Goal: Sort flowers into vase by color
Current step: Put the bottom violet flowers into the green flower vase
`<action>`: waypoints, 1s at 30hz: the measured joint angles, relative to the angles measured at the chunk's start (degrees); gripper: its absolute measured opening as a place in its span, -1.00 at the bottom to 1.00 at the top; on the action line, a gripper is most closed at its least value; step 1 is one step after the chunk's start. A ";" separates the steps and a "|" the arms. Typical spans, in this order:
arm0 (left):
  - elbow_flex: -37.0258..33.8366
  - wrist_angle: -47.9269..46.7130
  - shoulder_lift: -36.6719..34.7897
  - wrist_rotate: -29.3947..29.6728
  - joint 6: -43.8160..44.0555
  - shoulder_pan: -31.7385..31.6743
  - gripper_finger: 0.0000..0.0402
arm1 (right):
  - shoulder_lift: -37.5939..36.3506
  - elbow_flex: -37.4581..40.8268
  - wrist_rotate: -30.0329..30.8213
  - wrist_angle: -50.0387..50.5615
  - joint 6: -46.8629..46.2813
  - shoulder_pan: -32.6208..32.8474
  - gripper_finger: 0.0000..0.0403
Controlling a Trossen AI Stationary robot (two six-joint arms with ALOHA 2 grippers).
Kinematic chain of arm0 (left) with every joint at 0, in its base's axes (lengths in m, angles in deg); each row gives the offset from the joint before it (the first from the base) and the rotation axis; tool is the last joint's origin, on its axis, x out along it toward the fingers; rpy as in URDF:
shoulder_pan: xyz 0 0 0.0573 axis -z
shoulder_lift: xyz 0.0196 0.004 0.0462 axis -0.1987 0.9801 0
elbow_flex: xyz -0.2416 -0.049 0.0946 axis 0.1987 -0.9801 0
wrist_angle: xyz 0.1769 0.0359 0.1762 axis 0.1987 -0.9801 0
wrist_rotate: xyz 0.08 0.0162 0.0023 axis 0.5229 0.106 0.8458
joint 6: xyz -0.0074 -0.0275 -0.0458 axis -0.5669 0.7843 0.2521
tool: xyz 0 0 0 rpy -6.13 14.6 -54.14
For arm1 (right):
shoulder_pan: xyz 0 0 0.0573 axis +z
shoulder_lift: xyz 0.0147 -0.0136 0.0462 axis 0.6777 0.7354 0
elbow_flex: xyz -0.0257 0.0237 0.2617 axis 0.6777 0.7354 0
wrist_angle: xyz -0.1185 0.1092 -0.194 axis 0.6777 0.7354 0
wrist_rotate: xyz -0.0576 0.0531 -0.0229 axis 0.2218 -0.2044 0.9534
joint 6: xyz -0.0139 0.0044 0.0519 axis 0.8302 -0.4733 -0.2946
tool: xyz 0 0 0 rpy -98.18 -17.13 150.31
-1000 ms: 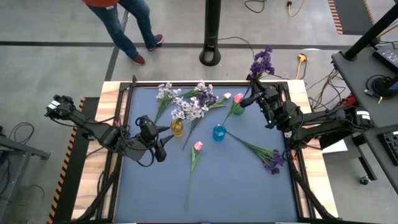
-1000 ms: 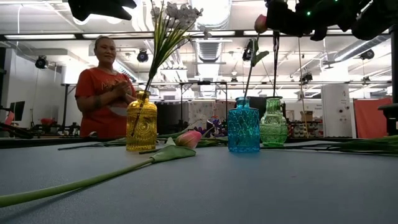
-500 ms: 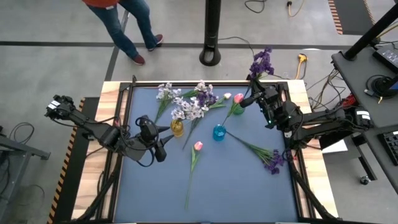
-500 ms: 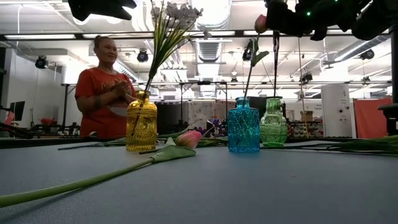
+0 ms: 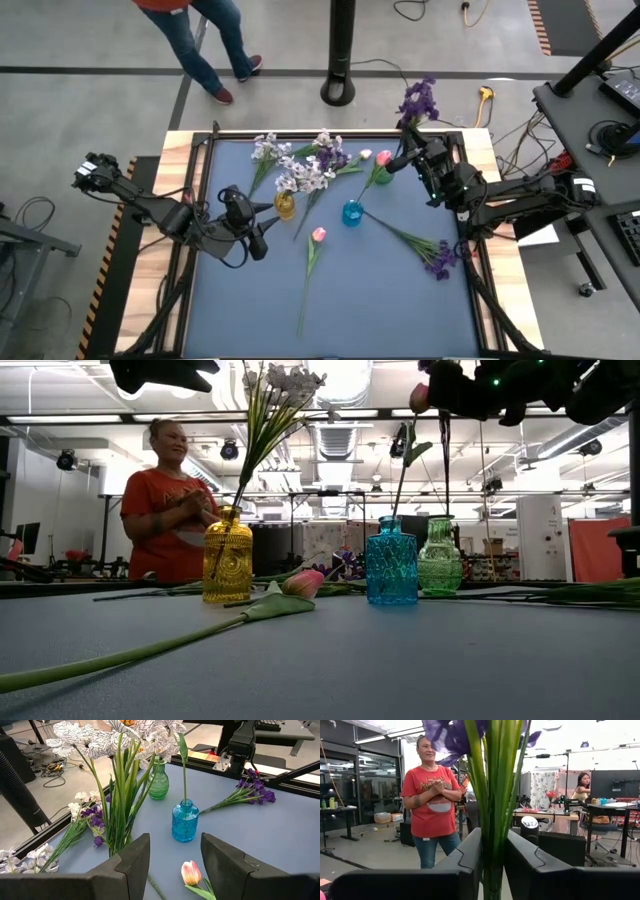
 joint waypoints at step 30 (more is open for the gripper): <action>0.00 -0.02 0.01 0.00 0.01 0.01 -0.20 | -0.12 -1.37 0.59 15.35 -5.73 0.19 0.09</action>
